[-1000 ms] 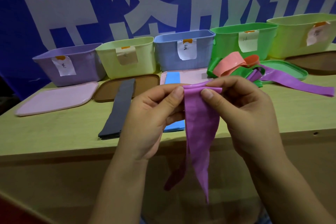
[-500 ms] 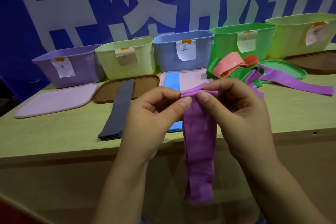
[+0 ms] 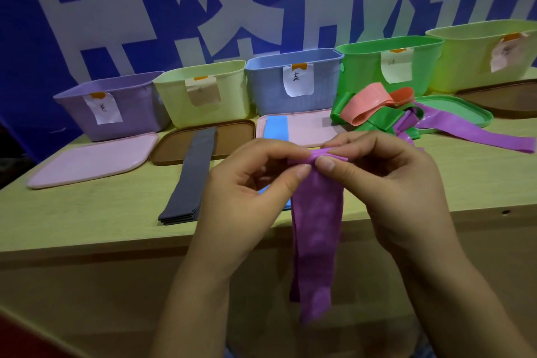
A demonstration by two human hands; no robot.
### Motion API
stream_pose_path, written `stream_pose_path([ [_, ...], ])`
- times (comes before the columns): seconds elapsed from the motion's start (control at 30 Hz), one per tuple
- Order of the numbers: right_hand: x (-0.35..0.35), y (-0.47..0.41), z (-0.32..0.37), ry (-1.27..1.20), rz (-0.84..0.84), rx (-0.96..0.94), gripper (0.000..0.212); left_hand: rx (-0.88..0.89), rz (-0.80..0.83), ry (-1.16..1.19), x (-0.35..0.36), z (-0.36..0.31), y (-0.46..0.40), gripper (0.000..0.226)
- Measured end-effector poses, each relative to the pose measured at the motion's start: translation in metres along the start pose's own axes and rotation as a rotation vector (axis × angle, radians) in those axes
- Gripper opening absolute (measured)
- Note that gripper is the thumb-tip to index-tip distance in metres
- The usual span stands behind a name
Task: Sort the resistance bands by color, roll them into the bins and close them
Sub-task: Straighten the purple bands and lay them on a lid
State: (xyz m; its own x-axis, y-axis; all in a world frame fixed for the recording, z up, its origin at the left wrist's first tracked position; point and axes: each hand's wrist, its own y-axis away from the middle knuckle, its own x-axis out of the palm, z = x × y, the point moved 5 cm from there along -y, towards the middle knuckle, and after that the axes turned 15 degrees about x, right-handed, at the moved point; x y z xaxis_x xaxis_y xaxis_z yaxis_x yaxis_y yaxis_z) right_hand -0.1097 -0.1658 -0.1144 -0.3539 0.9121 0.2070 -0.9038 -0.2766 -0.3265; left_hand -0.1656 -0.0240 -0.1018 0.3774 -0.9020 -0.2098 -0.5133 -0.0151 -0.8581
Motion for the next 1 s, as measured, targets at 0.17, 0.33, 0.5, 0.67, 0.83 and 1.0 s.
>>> stream_pose_path([
  [0.17,0.0003,0.0011,0.0012,0.010,0.031,0.001,0.016,-0.099,-0.048,0.105,-0.0011,0.0057,0.0024,0.026],
  [0.33,-0.0024,0.0000,-0.0019,0.009,0.005,0.024,0.013,-0.118,-0.055,0.145,0.0016,0.0060,0.0025,0.027],
  [0.5,0.0011,0.0010,-0.0051,-0.014,0.009,0.049,0.013,-0.086,-0.087,0.102,0.0005,0.0033,0.0029,0.025],
  [0.67,0.0038,0.0027,-0.0062,-0.061,0.039,0.046,0.014,-0.068,-0.107,0.066,-0.0030,0.0034,0.0031,0.024],
  [0.83,0.0048,0.0032,-0.0053,-0.068,0.075,0.032,0.015,-0.141,-0.004,0.155,-0.0018,0.0070,0.0027,0.019],
  [1.0,0.0033,0.0030,-0.0053,-0.071,0.051,0.045,0.010,-0.155,0.035,0.201,0.0009,0.0084,0.0041,0.017],
])
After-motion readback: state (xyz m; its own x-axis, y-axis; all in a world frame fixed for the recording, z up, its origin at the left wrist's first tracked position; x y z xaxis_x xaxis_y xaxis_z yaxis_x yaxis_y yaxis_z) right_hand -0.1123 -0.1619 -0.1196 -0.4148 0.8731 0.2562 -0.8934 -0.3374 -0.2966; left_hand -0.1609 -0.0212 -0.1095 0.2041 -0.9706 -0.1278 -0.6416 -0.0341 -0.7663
